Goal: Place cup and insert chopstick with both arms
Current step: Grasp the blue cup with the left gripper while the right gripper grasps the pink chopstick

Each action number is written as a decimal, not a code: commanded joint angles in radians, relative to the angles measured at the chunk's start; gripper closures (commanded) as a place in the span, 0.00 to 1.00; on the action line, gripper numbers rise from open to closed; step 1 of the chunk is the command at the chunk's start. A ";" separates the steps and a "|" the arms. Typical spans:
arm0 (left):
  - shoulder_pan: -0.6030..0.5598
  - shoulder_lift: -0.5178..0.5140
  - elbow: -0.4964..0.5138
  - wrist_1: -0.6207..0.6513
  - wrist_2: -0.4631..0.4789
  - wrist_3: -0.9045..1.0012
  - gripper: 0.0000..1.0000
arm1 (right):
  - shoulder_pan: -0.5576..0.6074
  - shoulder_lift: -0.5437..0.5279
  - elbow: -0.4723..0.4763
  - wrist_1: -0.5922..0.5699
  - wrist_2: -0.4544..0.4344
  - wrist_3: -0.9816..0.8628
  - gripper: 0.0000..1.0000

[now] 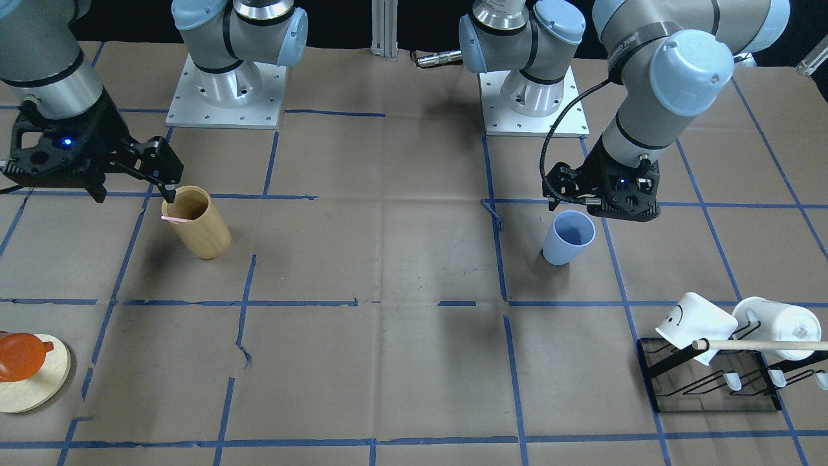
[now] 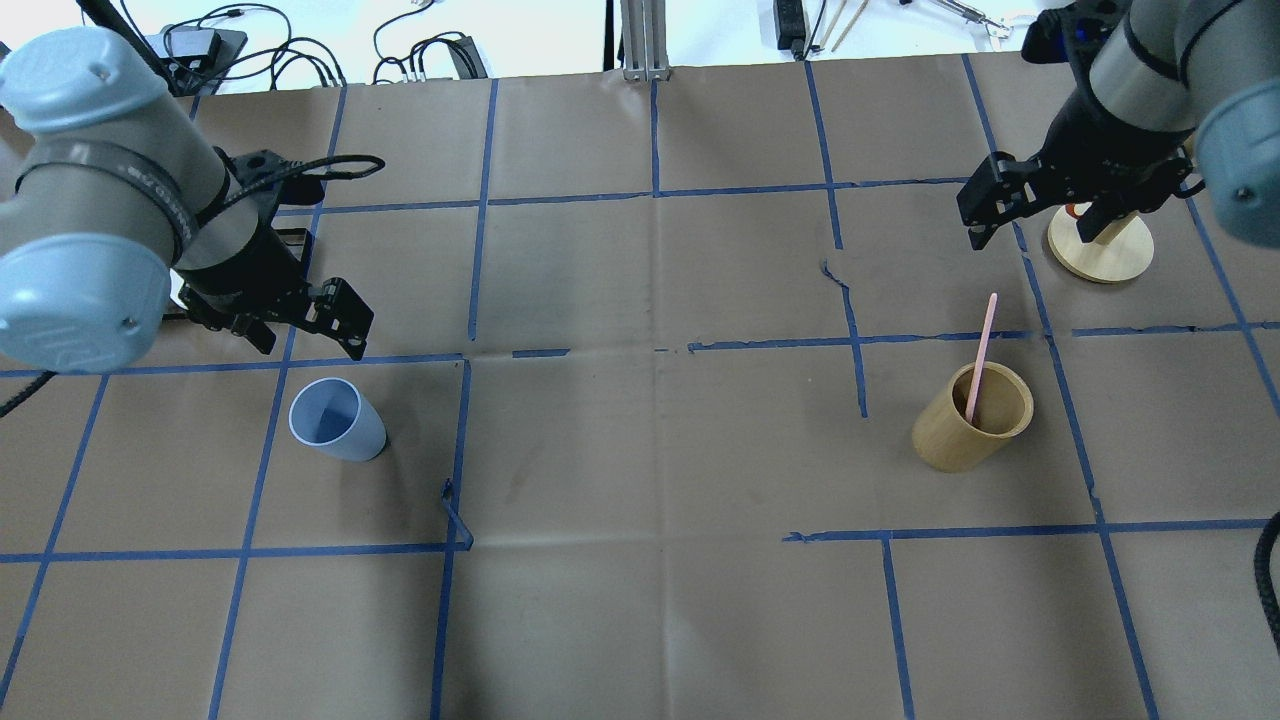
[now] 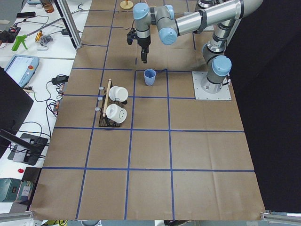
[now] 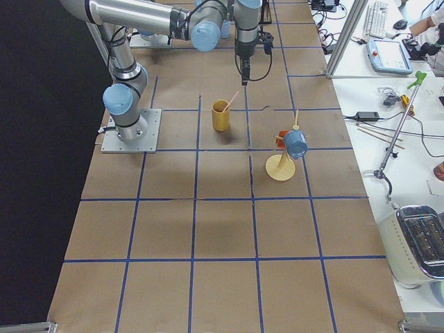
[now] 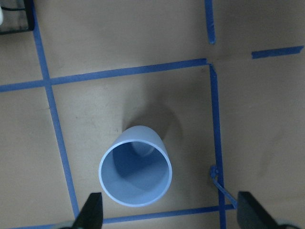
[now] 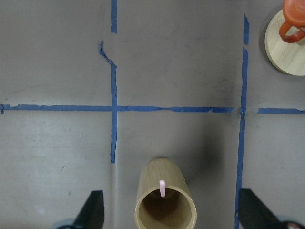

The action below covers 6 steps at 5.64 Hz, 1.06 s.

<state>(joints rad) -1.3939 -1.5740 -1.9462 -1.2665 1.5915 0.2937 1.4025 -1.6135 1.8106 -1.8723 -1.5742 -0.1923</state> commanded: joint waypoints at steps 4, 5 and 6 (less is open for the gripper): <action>0.010 -0.099 -0.149 0.190 0.001 0.010 0.63 | 0.004 -0.048 0.308 -0.372 -0.012 -0.001 0.00; 0.010 -0.100 -0.148 0.193 0.001 0.005 0.88 | 0.004 -0.042 0.308 -0.375 -0.012 -0.001 0.29; 0.009 -0.100 -0.142 0.193 0.001 0.004 0.92 | 0.004 -0.043 0.306 -0.376 -0.009 -0.001 0.54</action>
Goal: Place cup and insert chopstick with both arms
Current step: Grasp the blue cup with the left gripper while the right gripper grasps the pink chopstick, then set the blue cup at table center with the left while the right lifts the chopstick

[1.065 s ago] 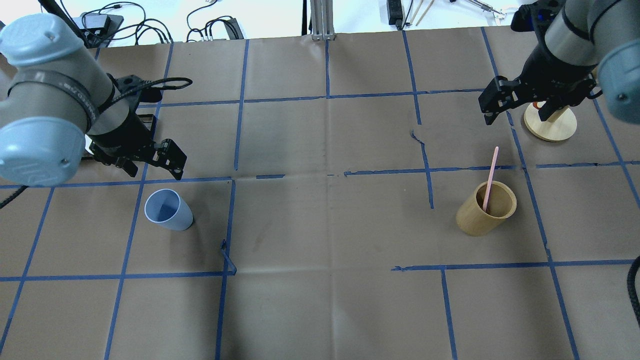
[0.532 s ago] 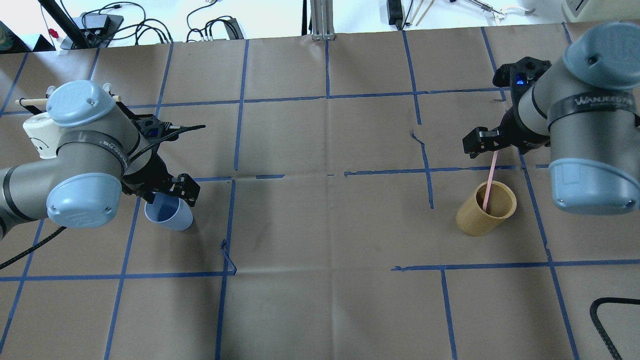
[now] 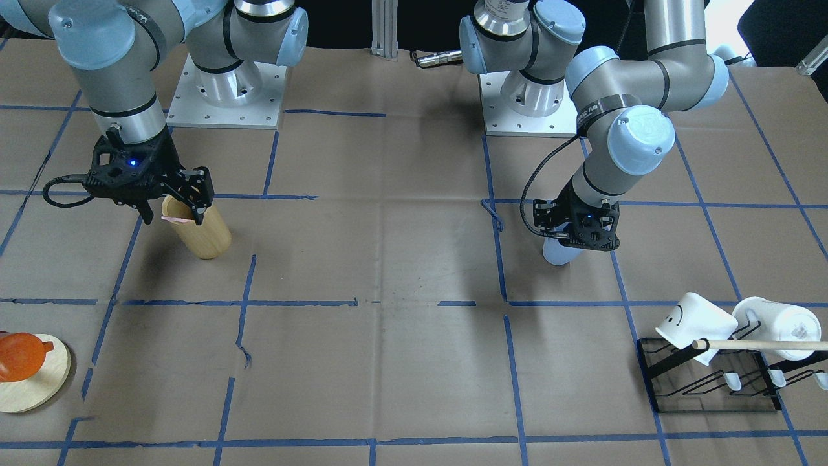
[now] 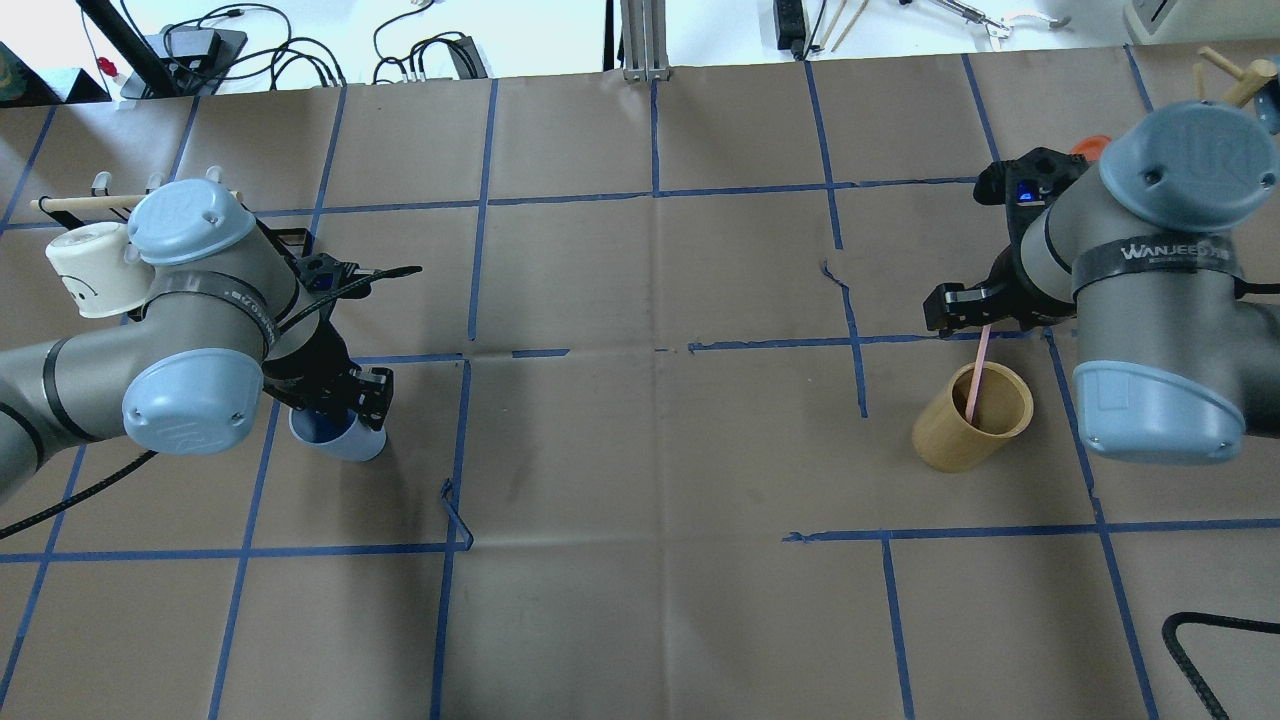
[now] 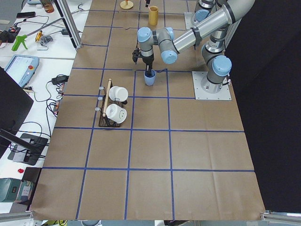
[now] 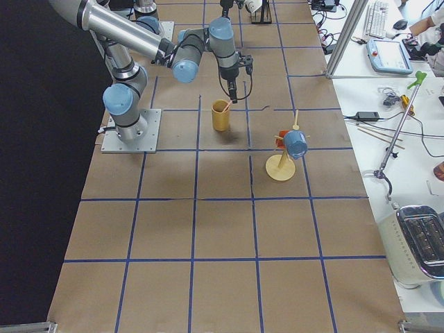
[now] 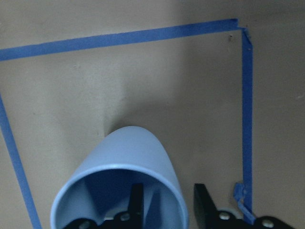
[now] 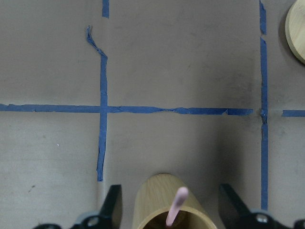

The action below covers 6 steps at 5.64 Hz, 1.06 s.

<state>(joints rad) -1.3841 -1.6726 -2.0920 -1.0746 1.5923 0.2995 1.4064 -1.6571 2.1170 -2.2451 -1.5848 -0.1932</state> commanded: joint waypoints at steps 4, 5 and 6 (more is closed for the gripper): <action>-0.218 -0.100 0.241 -0.088 -0.032 -0.388 0.95 | 0.000 -0.009 -0.056 0.012 -0.017 0.000 0.91; -0.368 -0.186 0.368 -0.090 -0.035 -0.633 0.95 | 0.005 -0.010 -0.142 0.106 -0.021 0.000 0.91; -0.517 -0.290 0.495 -0.091 -0.049 -0.898 0.95 | 0.008 -0.004 -0.286 0.278 -0.021 0.012 0.91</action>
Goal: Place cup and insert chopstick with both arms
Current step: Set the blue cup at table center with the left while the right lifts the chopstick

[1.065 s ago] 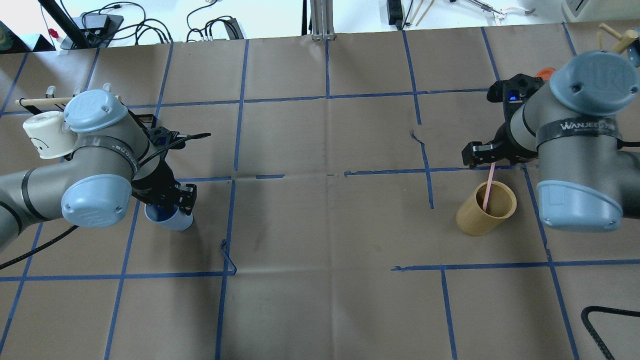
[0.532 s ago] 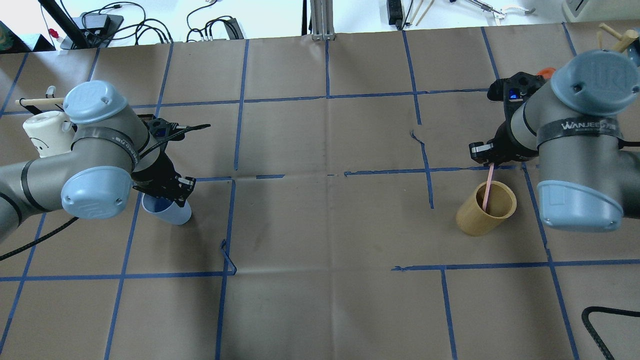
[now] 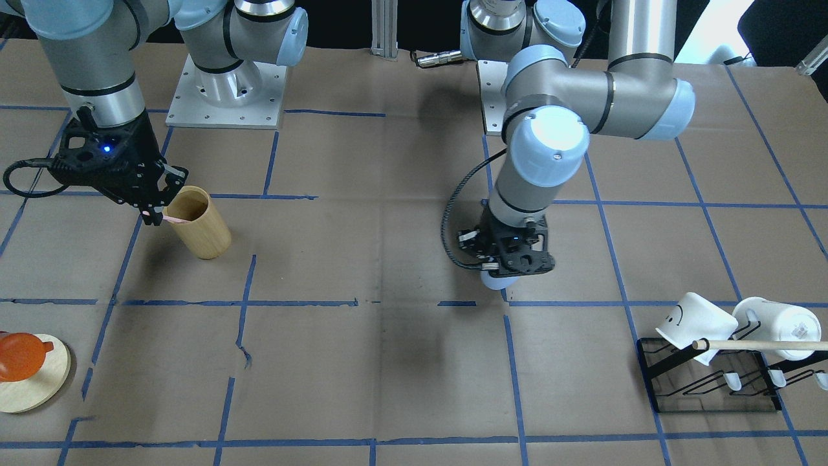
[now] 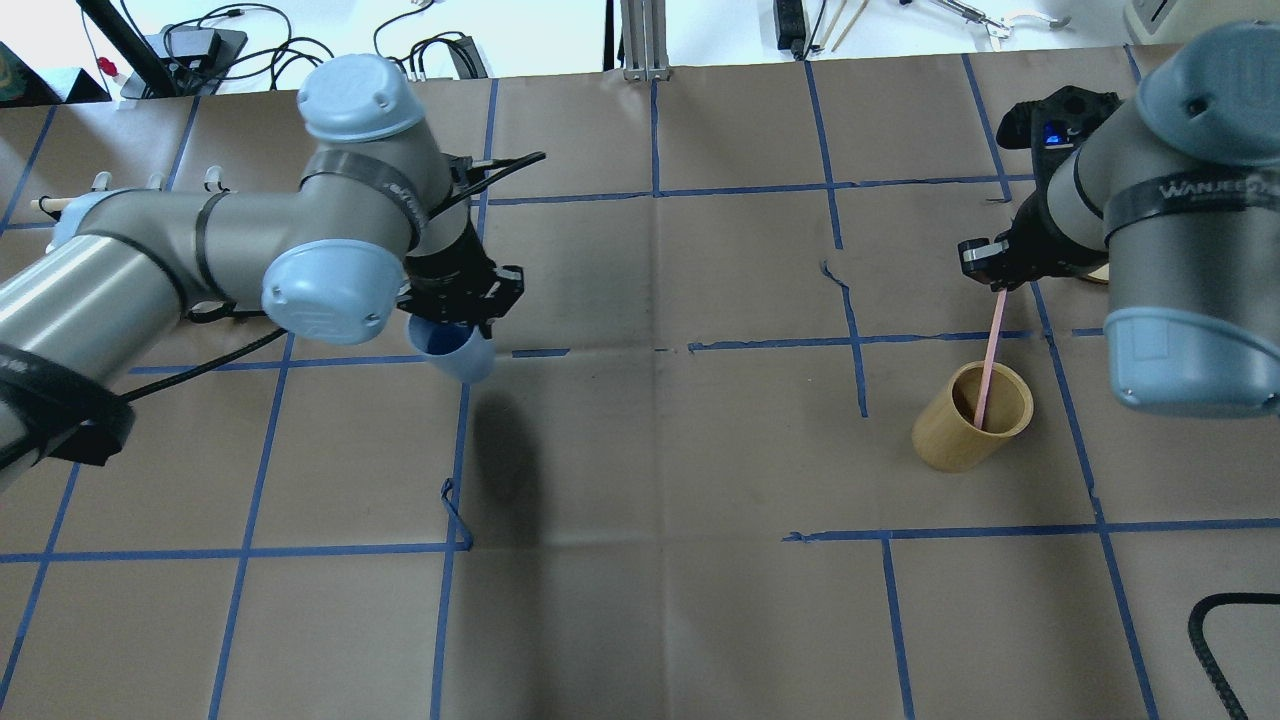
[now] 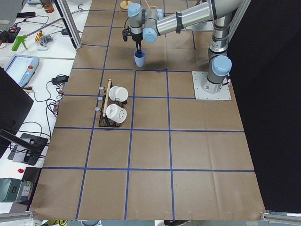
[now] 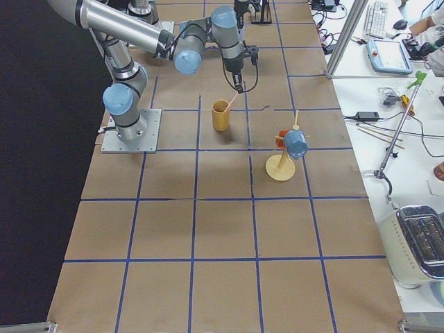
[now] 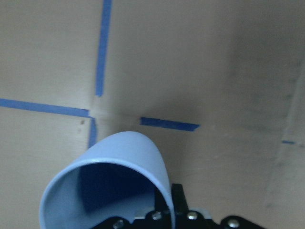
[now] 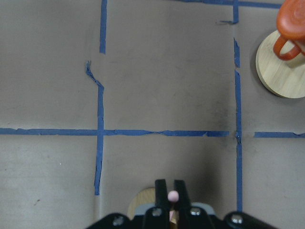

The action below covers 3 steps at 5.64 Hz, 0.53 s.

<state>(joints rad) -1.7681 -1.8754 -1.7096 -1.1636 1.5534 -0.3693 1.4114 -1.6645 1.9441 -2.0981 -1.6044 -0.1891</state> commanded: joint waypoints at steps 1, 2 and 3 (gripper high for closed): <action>-0.192 -0.147 0.166 0.011 -0.015 -0.346 0.94 | 0.006 0.023 -0.260 0.289 0.006 0.013 0.91; -0.207 -0.166 0.175 0.031 -0.033 -0.399 0.92 | 0.009 0.069 -0.374 0.411 0.009 0.058 0.91; -0.209 -0.166 0.174 0.041 -0.064 -0.398 0.82 | 0.020 0.121 -0.477 0.523 0.015 0.116 0.91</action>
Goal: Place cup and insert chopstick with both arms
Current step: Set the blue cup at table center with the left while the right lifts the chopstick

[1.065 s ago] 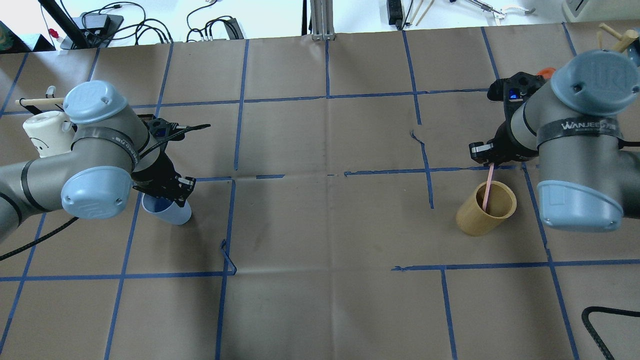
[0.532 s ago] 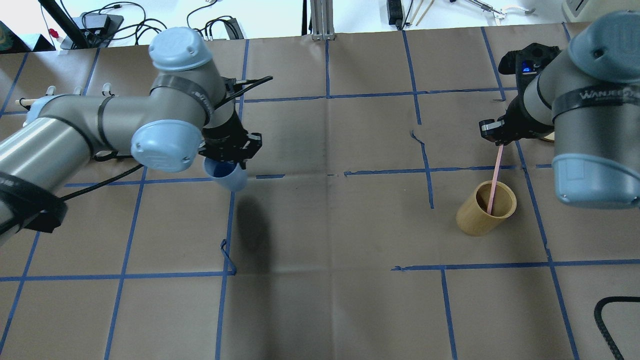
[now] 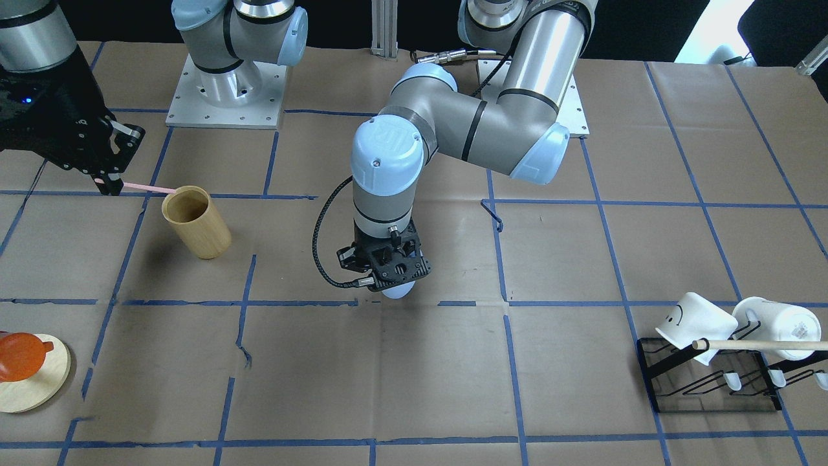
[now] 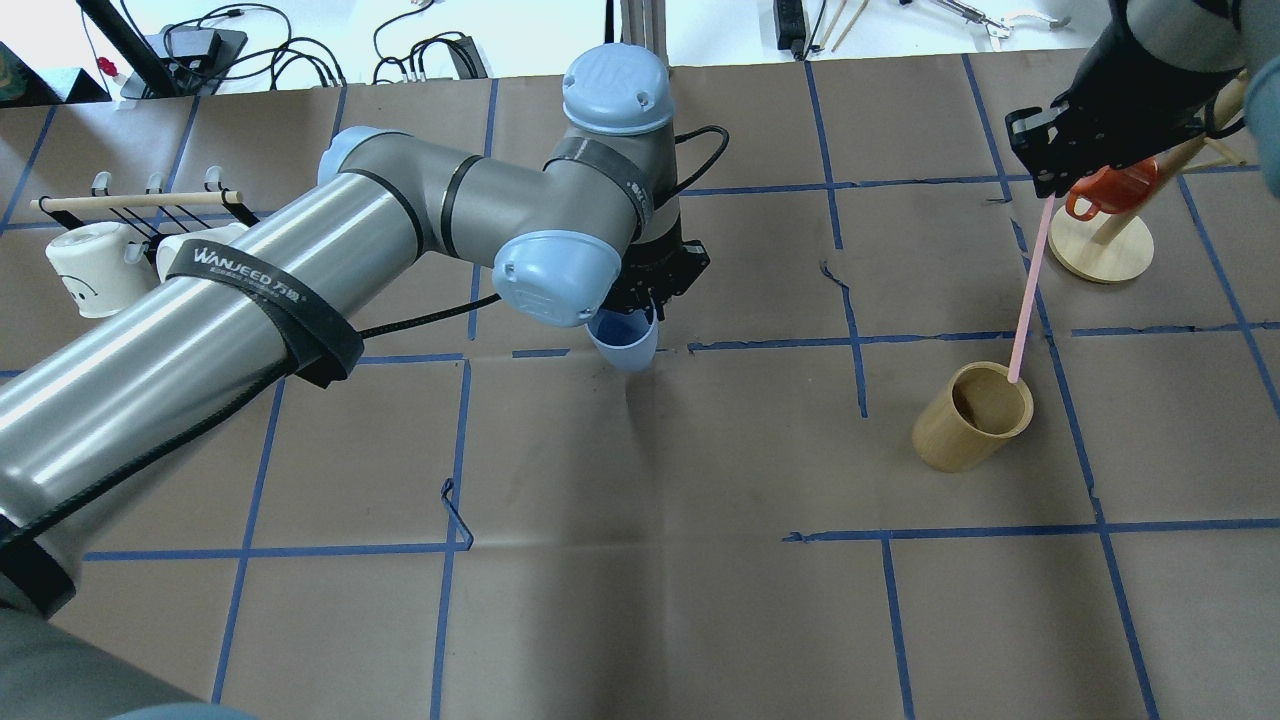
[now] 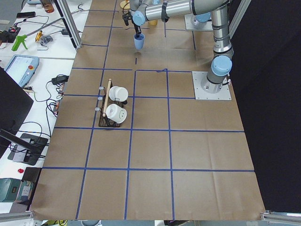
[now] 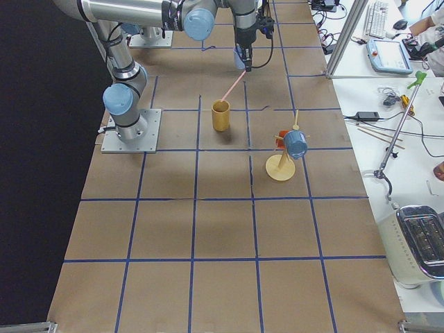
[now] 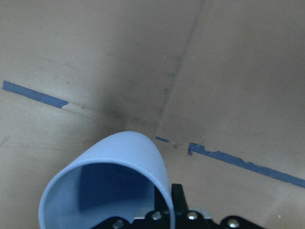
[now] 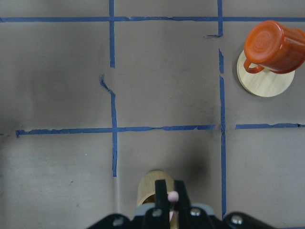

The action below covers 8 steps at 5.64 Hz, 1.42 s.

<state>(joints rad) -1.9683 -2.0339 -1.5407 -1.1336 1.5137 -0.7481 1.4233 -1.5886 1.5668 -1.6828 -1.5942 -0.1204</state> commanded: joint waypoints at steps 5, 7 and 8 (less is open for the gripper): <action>0.041 0.142 0.068 -0.123 -0.007 0.111 0.02 | 0.101 0.186 -0.287 0.204 0.008 0.174 0.91; 0.181 0.295 0.186 -0.479 -0.012 0.381 0.02 | 0.126 0.301 -0.452 0.204 0.008 0.189 0.91; 0.231 0.355 0.197 -0.583 0.003 0.523 0.01 | 0.173 0.361 -0.520 0.204 0.008 0.270 0.91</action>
<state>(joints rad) -1.7859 -1.7382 -1.3655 -1.6073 1.5072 -0.3468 1.5600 -1.2835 1.1141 -1.4789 -1.5858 0.0922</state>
